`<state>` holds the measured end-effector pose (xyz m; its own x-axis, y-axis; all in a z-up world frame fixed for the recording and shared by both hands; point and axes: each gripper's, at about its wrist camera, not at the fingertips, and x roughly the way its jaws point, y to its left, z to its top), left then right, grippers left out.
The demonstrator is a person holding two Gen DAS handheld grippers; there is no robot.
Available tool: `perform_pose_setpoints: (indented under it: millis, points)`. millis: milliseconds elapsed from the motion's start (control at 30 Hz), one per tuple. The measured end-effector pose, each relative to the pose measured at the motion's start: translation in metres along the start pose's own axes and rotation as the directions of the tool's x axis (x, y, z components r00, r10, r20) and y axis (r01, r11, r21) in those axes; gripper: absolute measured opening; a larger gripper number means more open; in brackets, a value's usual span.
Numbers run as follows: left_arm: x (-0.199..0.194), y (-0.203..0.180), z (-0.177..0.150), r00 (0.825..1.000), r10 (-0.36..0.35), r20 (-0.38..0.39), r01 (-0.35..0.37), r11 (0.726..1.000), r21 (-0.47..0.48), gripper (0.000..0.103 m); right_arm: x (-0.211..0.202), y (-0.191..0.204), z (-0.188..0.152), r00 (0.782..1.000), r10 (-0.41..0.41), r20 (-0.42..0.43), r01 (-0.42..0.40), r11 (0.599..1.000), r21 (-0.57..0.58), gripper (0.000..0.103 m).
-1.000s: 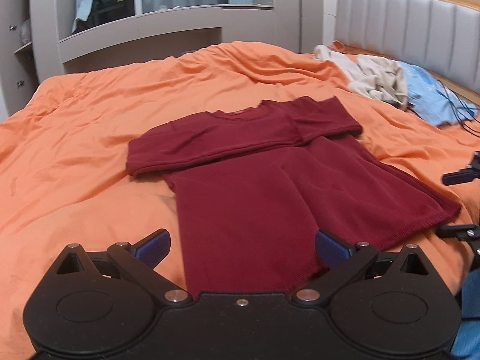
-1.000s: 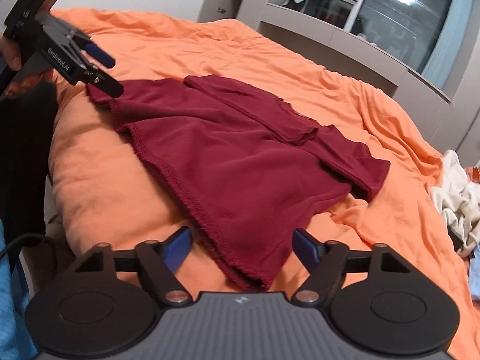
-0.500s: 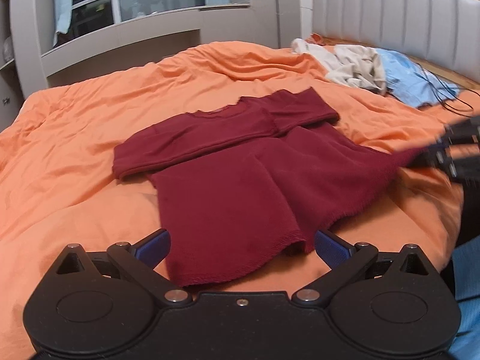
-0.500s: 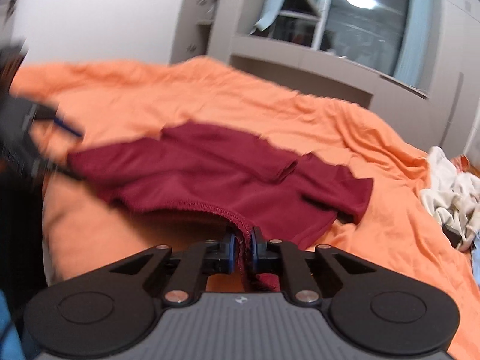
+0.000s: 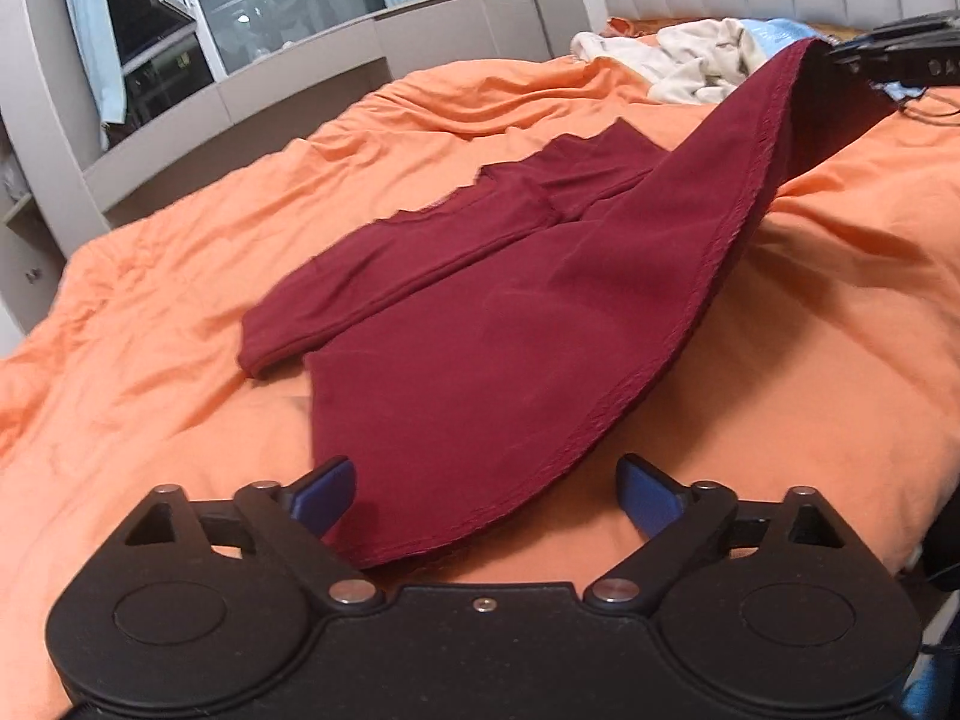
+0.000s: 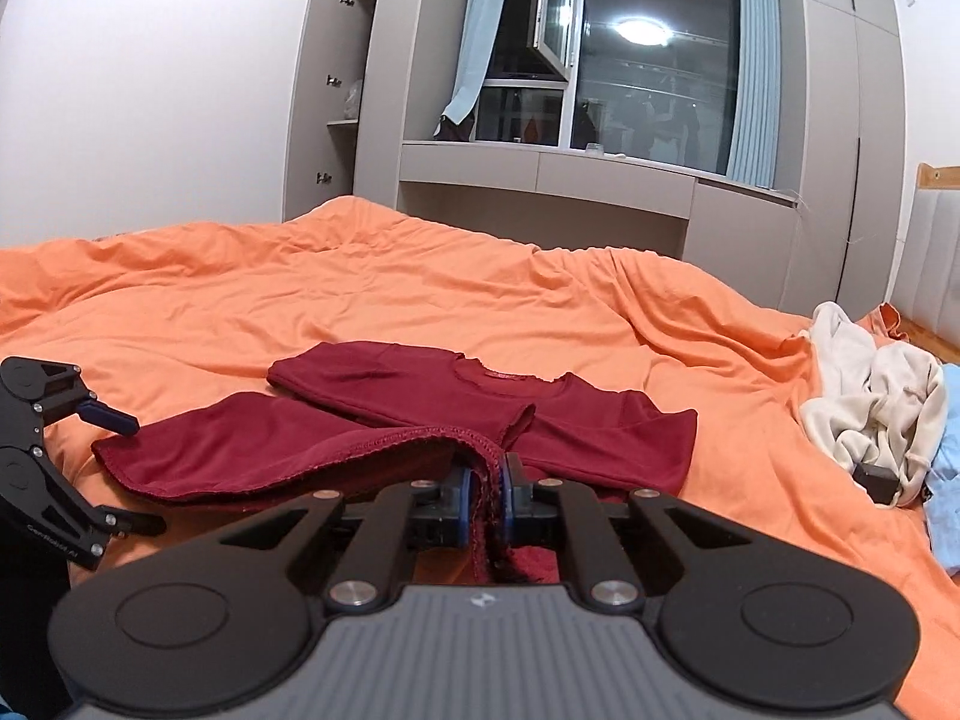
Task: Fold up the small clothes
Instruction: 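Grasp the sweater hem with the right tool and lift it toward the collar, then grasp the hem with the left tool while the right tool holds and lifts it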
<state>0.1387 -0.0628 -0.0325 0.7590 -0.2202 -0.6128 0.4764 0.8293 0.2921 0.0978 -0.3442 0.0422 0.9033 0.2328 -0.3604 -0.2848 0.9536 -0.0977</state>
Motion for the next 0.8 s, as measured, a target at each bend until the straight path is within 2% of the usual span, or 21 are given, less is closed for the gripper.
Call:
perform_pose_setpoints:
  millis: [100,200,267,300,367,433,533,700,800]
  points:
    - [0.000,0.006,-0.002,0.998,0.062,0.000,-0.062,0.998,0.010,0.080,0.000,0.000,-0.002,1.000,-0.008,-0.003,0.008,1.000,-0.001,0.011]
    - [-0.004,0.017,-0.004,0.997,0.080,0.018,-0.080,0.997,-0.023,0.066,-0.002,0.003,-0.007,1.000,-0.016,-0.012,0.016,1.000,-0.012,0.011]
    - [-0.007,0.021,-0.006,0.996,0.090,0.024,-0.089,0.995,-0.034,0.045,-0.003,0.005,-0.012,1.000,-0.020,-0.021,0.019,0.999,-0.026,0.011]
    - [-0.008,0.023,-0.006,0.995,0.093,0.030,-0.092,0.995,-0.039,0.039,-0.004,0.007,-0.014,0.999,-0.024,-0.026,0.022,0.999,-0.041,0.011]
    - [-0.012,0.027,-0.008,0.994,0.093,0.054,-0.090,0.994,-0.064,0.019,-0.005,0.013,-0.020,0.999,-0.037,-0.035,0.034,0.997,-0.074,0.011]
    - [-0.018,0.030,-0.007,0.992,0.079,0.095,-0.070,0.993,-0.096,0.011,-0.007,0.018,-0.025,0.998,-0.051,-0.041,0.046,0.993,-0.109,0.011]
    - [-0.027,0.031,-0.003,0.983,0.095,0.158,-0.078,0.991,-0.108,0.006,-0.013,0.025,-0.029,0.996,-0.090,-0.026,0.085,0.986,-0.147,0.010]
    - [-0.053,0.029,0.007,0.951,0.137,0.277,-0.104,0.986,-0.130,0.005,-0.030,0.028,-0.024,0.992,-0.121,0.029,0.124,0.981,-0.152,0.008]
    - [-0.070,0.031,0.013,0.936,0.156,0.317,-0.110,0.981,-0.158,0.005,-0.046,0.031,-0.018,0.988,-0.139,0.069,0.149,0.976,-0.160,0.007]
